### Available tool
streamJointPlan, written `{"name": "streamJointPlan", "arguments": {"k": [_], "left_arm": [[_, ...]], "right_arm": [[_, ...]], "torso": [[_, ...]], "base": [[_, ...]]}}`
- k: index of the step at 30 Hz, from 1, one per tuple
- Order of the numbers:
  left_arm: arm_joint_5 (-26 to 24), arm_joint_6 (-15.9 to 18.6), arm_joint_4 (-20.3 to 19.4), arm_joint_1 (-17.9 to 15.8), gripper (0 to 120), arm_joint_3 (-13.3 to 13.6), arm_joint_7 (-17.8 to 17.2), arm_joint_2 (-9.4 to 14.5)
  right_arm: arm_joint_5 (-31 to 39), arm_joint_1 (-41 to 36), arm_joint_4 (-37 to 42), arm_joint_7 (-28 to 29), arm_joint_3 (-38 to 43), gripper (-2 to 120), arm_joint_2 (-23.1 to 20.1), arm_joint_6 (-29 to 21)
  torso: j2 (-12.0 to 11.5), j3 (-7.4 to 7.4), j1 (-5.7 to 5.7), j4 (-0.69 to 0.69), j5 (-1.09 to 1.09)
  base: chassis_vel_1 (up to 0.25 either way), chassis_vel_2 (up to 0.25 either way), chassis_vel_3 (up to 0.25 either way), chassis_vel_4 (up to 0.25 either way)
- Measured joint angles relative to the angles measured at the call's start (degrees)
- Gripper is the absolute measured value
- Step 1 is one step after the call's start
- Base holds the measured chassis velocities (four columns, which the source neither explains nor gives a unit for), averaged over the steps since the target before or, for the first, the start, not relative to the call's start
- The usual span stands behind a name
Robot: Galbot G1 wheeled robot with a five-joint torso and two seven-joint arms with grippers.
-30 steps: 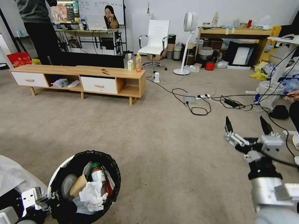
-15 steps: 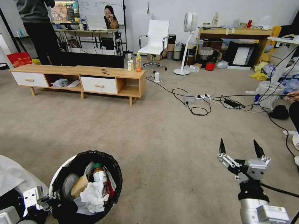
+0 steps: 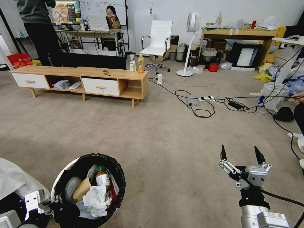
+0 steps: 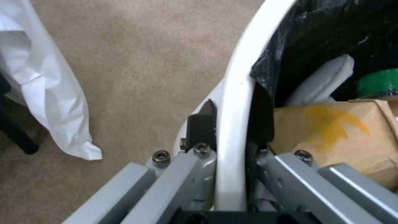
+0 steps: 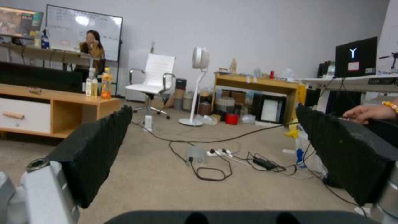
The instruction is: Pick up the trash bin and place the garbage on the floor into it.
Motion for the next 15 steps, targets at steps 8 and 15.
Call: {"name": "streamJointPlan", "arguments": {"k": [8, 15], "left_arm": [[0.0, 0.0, -0.3, 0.3, 1, -0.3, 0.0, 0.0], [0.1, 0.0, -0.3, 0.4, 1, -0.3, 0.0, 0.0]], "right_arm": [[0.0, 0.3, -0.5, -0.2, -0.1, 100, 0.1, 0.4], [0.2, 0.6, -0.7, -0.2, -0.1, 100, 0.0, 0.4]], "torso": [[0.0, 0.0, 0.0, 0.01, 0.0], [0.0, 0.0, 0.0, 0.0, 0.01]], "base": [[-0.03, 0.019, 0.018, -0.031], [-0.165, 0.163, 0.165, -0.149]]}}
